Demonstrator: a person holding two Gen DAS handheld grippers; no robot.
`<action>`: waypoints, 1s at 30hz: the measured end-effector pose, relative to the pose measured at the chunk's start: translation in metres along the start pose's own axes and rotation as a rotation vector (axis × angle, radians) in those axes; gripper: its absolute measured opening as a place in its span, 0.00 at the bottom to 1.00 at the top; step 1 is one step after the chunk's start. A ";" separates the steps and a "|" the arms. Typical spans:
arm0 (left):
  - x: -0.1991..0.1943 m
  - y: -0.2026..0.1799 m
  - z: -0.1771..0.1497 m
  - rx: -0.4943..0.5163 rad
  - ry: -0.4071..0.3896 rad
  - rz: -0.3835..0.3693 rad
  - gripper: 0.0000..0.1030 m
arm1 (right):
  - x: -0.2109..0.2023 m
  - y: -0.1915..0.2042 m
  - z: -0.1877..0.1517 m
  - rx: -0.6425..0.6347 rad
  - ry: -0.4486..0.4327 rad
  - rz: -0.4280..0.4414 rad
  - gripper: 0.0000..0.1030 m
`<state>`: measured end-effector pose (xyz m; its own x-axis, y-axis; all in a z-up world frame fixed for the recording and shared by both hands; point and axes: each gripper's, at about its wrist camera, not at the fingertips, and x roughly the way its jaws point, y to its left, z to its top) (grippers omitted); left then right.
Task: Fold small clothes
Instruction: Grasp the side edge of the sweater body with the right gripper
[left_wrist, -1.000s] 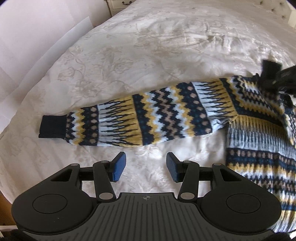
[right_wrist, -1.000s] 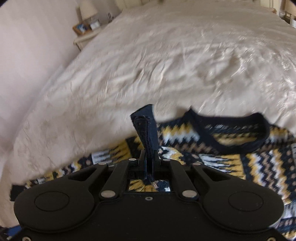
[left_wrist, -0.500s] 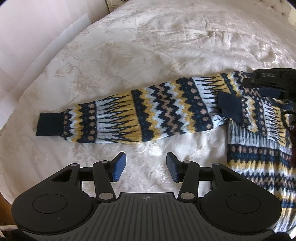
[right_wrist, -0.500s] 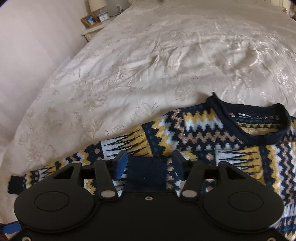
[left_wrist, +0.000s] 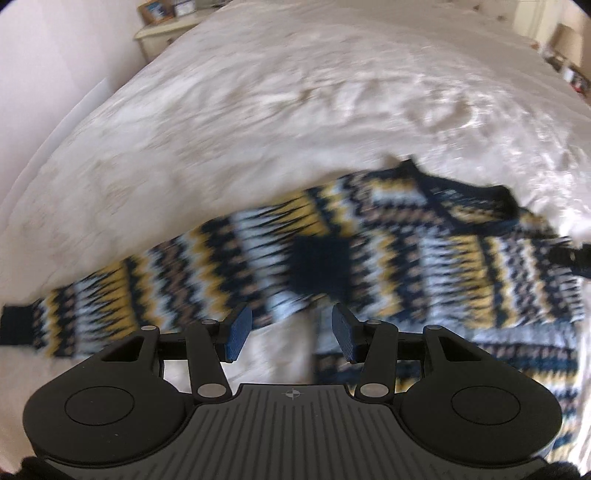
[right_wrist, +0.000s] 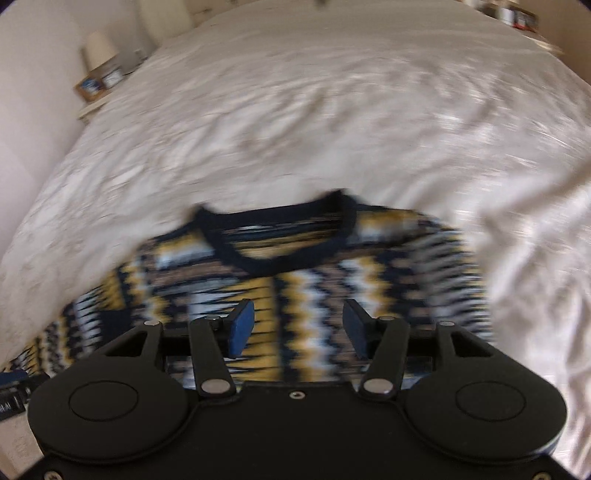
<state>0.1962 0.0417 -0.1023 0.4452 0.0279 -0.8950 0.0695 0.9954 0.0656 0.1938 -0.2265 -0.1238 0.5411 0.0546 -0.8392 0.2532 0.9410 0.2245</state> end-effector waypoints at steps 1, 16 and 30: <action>0.002 -0.011 0.002 0.004 -0.007 -0.007 0.46 | -0.001 -0.016 0.002 0.016 -0.001 -0.013 0.58; 0.057 -0.128 0.008 0.080 0.042 -0.054 0.46 | 0.059 -0.123 0.081 0.013 0.060 -0.060 0.58; 0.100 -0.128 0.009 0.072 0.105 -0.017 0.46 | 0.117 -0.146 0.075 -0.155 0.250 -0.168 0.59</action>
<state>0.2400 -0.0840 -0.1957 0.3475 0.0242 -0.9374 0.1417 0.9868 0.0780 0.2801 -0.3826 -0.2182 0.2838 -0.0435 -0.9579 0.1868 0.9823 0.0107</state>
